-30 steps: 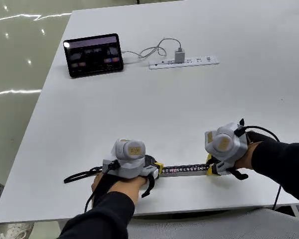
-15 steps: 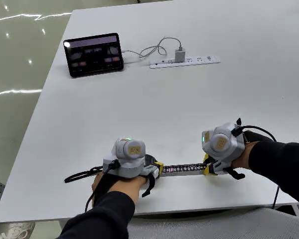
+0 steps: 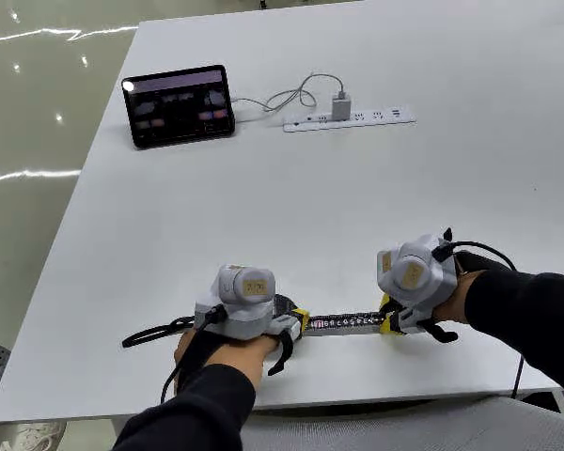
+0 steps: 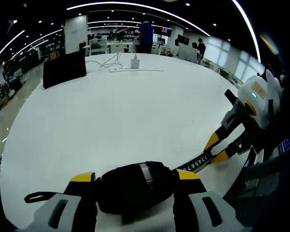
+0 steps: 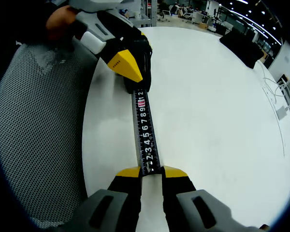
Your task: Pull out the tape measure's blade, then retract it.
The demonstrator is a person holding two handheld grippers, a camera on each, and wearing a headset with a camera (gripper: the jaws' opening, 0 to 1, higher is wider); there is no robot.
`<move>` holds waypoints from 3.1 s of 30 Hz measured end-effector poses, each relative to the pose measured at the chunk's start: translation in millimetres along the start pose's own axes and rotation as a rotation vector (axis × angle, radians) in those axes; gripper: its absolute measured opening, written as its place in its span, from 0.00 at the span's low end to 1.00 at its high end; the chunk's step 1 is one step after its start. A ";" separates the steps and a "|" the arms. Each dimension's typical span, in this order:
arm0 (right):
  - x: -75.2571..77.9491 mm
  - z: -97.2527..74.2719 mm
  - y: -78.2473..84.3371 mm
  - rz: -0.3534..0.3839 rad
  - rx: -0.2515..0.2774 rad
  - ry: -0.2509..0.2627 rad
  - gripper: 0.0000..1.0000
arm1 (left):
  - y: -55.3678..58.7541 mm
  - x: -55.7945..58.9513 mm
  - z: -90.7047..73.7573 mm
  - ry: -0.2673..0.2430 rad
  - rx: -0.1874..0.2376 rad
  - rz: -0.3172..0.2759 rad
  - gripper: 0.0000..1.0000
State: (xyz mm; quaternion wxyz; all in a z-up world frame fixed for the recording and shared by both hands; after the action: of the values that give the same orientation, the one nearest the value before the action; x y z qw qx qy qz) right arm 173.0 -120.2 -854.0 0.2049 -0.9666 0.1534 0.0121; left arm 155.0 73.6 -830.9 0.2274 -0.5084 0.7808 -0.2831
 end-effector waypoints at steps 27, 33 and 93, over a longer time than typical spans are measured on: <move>-3.3 5.7 -9.2 -0.004 0.025 -0.013 0.11 | -0.1 -0.1 -0.2 0.001 0.000 0.000 0.60; -4.7 6.6 -12.3 -0.006 0.022 -0.015 0.11 | -0.1 -0.1 -0.5 0.001 0.000 0.000 0.60; -16.1 22.5 -39.6 -0.007 0.108 -0.042 0.11 | -0.3 -0.7 0.4 0.006 0.000 -0.012 0.60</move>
State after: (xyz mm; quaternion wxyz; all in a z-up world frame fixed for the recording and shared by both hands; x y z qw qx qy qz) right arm 170.4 -72.1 -857.7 0.2601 -0.9541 0.1463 0.0236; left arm 155.8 74.1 -831.0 0.2235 -0.5121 0.7785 -0.2860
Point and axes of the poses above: the centre of the closed fingertips' face, and the gripper's own axes: z roughly forward along the fingers, x roughly to its right, y roughly out of its underside, the point moved 6 cm from there along -z, roughly backward along the fingers, and after that the axes turned 13 degrees about z, right-handed, at the moved point
